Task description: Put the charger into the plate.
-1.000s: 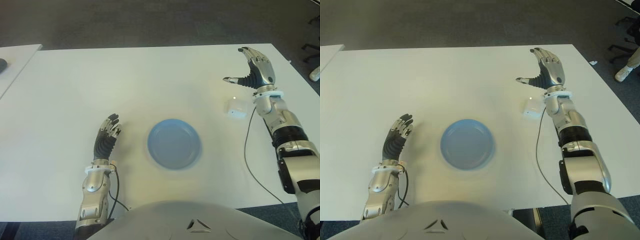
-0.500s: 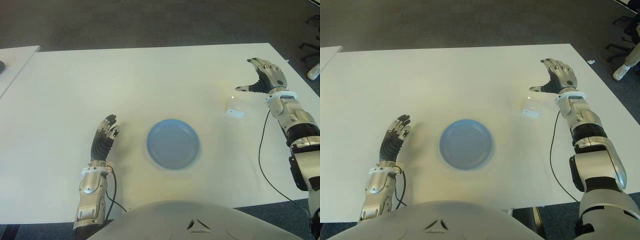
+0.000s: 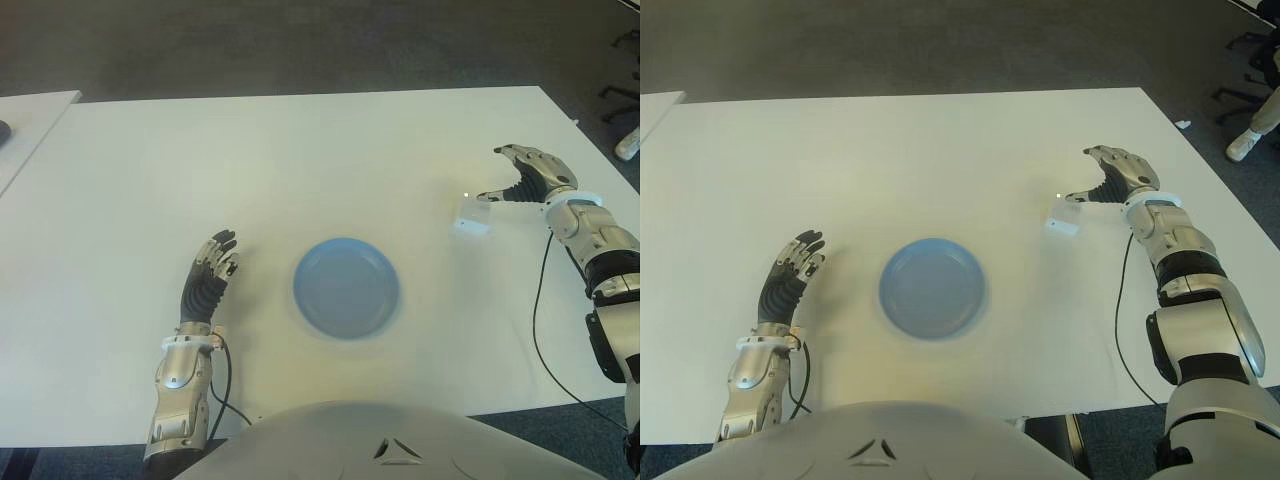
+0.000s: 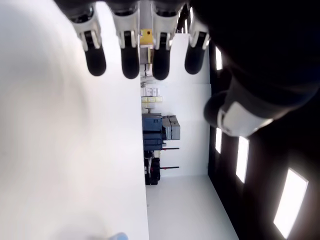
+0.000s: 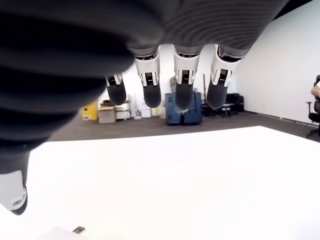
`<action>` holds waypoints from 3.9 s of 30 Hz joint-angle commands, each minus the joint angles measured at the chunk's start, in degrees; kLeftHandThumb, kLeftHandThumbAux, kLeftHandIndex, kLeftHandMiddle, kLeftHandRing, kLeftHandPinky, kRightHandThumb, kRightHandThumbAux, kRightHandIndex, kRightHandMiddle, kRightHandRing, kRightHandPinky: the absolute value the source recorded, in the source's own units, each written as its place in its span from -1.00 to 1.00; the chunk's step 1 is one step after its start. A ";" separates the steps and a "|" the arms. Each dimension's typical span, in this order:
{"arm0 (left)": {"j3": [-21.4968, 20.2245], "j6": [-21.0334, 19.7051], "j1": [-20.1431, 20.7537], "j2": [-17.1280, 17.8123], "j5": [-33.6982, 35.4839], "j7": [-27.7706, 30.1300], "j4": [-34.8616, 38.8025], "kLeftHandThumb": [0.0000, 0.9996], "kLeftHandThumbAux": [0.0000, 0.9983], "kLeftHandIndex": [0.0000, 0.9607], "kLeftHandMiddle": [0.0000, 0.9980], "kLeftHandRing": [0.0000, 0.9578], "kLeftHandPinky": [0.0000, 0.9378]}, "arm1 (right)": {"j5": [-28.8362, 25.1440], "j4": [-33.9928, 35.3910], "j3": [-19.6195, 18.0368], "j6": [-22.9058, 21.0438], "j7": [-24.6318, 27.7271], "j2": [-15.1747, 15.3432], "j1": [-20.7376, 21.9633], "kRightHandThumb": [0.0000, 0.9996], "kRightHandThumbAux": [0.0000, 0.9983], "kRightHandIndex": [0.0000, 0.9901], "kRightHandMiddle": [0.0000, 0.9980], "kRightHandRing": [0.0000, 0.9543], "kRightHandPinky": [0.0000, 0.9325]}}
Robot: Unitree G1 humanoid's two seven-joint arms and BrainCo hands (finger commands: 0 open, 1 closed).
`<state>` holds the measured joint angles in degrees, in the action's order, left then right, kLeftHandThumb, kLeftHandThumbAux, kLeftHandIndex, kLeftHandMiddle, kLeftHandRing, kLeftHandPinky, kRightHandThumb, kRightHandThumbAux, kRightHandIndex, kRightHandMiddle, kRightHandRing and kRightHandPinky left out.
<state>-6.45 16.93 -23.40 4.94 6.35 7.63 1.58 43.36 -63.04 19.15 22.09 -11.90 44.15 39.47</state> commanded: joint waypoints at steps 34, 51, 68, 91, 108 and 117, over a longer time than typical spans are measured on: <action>-2.32 3.90 1.74 1.79 3.44 4.85 -3.49 -0.29 0.29 -0.61 -0.61 -0.58 -0.49 | -7.57 -9.62 1.21 6.62 -1.36 -4.70 -6.94 -0.20 -0.10 -0.98 -0.87 -0.83 -0.77; -3.03 1.40 2.20 2.09 5.50 5.69 -2.80 -0.22 0.25 -0.61 -0.62 -0.59 -0.50 | -6.29 -9.07 4.61 9.46 -2.14 -5.67 -7.96 -0.28 -0.12 -0.98 -0.86 -0.73 -0.56; -3.67 2.03 2.98 2.53 8.95 9.69 -4.31 -0.14 0.32 -0.58 -0.60 -0.58 -0.49 | -6.66 -8.84 5.96 9.96 -1.85 -6.03 -8.33 -0.32 -0.14 -1.00 -0.90 -0.77 -0.59; -4.08 2.68 4.33 2.38 8.45 9.50 -5.72 -0.13 0.37 -0.59 -0.59 -0.57 -0.47 | -6.81 -8.88 6.17 10.02 -2.91 -6.01 -7.34 -0.37 -0.13 -1.00 -0.86 -0.74 -0.58; -4.36 1.91 5.22 2.93 8.54 9.60 -6.86 -0.10 0.35 -0.59 -0.62 -0.62 -0.55 | -7.37 -8.78 5.56 10.30 -3.81 -6.14 -6.77 -0.47 -0.15 -1.00 -0.84 -0.76 -0.68; -4.40 2.46 5.38 3.35 8.17 9.91 -7.37 -0.18 0.34 -0.61 -0.65 -0.66 -0.60 | -8.16 -6.15 4.72 12.22 -3.16 -4.51 -6.95 -0.64 -0.33 -1.00 -0.96 -0.94 -0.93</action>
<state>-10.69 19.62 -18.34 7.71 14.72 16.80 -4.88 35.49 -70.73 24.04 32.75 -16.48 39.19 33.59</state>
